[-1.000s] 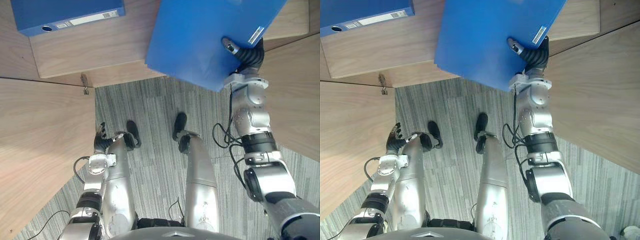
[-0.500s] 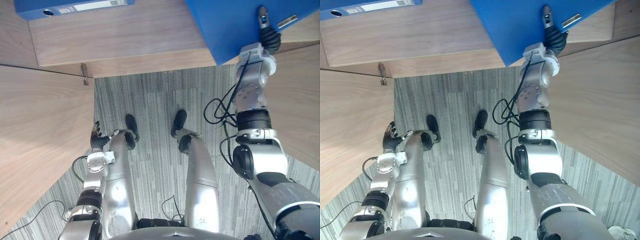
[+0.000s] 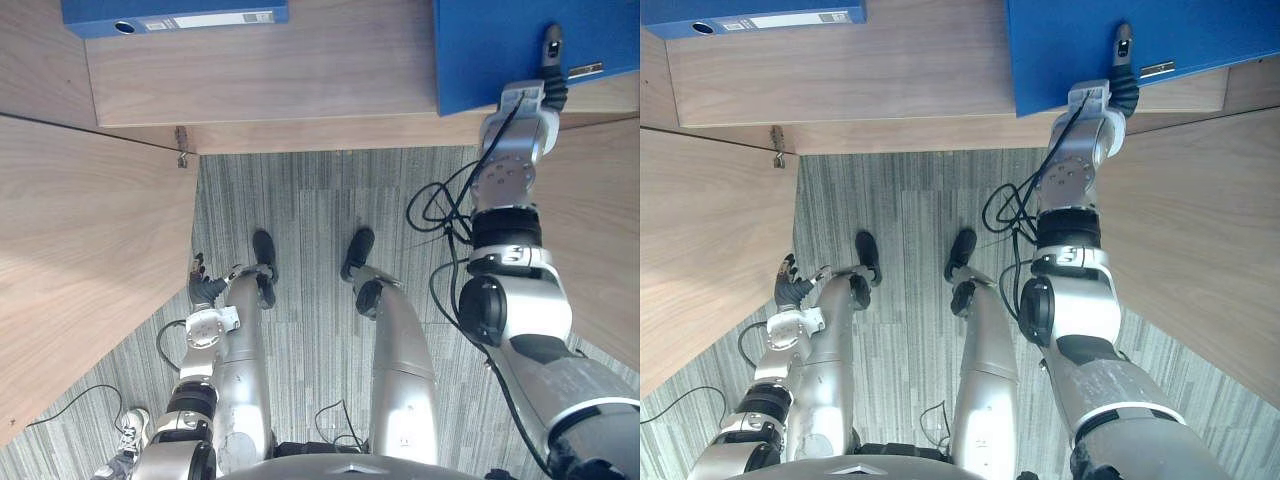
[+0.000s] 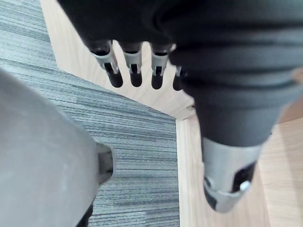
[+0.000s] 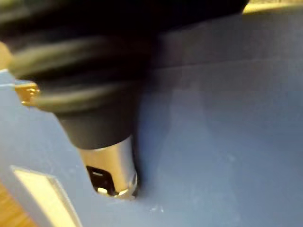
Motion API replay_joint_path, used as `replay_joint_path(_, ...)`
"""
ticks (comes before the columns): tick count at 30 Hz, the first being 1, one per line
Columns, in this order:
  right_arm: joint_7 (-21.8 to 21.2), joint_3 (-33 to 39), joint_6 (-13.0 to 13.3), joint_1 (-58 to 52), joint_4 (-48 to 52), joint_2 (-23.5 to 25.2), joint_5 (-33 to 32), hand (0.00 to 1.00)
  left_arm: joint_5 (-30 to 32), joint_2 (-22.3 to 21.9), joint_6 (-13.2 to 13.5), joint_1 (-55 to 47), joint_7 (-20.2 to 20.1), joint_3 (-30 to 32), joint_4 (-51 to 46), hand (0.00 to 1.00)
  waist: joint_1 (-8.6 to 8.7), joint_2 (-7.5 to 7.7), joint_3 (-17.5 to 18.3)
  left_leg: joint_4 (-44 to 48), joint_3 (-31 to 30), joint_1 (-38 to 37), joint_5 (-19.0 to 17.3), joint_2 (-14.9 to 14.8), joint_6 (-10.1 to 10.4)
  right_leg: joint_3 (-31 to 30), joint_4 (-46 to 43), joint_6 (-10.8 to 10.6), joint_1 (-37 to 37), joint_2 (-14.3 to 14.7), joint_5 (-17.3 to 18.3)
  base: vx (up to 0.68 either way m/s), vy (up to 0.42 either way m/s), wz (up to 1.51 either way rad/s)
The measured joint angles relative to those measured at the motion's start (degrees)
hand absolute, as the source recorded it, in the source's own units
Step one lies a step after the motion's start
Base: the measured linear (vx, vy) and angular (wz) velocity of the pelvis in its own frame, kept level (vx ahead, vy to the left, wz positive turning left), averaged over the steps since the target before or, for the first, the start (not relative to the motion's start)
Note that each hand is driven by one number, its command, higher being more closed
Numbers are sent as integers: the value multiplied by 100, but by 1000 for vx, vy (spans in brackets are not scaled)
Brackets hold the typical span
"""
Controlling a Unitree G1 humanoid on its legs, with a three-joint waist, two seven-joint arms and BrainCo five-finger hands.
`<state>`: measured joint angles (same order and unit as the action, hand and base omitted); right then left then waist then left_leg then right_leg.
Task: Walk over to the cabinet, pick up the folder, carry it to the office cabinet, place the folder inside the office cabinet, then close the office cabinet door
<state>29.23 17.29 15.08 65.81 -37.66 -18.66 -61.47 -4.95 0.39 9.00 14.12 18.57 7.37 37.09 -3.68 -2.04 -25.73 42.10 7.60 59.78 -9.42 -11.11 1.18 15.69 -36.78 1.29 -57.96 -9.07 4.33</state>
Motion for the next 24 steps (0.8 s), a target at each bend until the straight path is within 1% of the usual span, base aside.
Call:
replay_joint_path(2, 2, -15, -12, 95, -3, -7, -151, 0, -28, -7, 17, 4, 14, -35, -2, 0, 0, -1, 0, -58, -16, 4, 29, 23, 7, 37, 27, -1, 4, -18, -3, 11, 1, 8)
replay_joint_path(5, 9, -12, 2, 168, -3, -7, -172, 0, -66, -20, 16, 10, 27, -65, -2, 0, 3, -1, 1, -133, -29, 4, 76, 69, 12, 78, 44, -1, 8, -59, -3, 15, 0, 10)
replay_joint_path(8, 26, -9, 39, 169, -2, -7, -166, 0, -114, -41, 13, 32, 58, -79, -3, 0, -35, -1, 1, -134, -45, 6, 79, 74, 13, 94, 45, -1, 21, -62, -2, 3, 0, 2)
replay_joint_path(13, 127, 62, 206, 14, 178, 5, -132, 0, -116, -75, 10, 51, 67, -126, -8, 0, -77, -2, 2, -173, -72, -8, 112, 111, 4, 114, 41, -2, 42, -87, 1, 0, -4, 5)
replay_joint_path(14, 138, 137, 238, -115, 334, 23, -127, 0, -115, -99, 7, 53, 67, -151, -10, 0, -82, -3, 2, -223, -83, -33, 140, 143, -1, 127, 49, -7, 66, -112, 4, 5, -5, 14)
replay_joint_path(18, 142, 265, 458, -481, 742, 147, -128, 0, -115, -132, -50, 52, 67, -206, -42, 0, -97, -3, 2, -238, -80, -82, 147, 160, -2, 134, 56, -13, 124, -131, 9, 4, -3, 4)
replay_joint_path(21, 134, 368, 521, -569, 797, 225, -128, 0, -115, -133, -67, 52, 67, -208, -44, 0, -80, -3, 2, -238, -69, -86, 147, 158, -2, 131, 61, -12, 124, -130, 8, 0, 0, 0)
replay_joint_path(24, 128, 365, 526, -651, 804, 236, -137, 0, -114, -143, -103, 52, 67, -209, -58, 0, -83, -3, 2, -239, -51, -89, 146, 148, -2, 127, 75, -8, 124, -117, 4, 0, 0, 0)
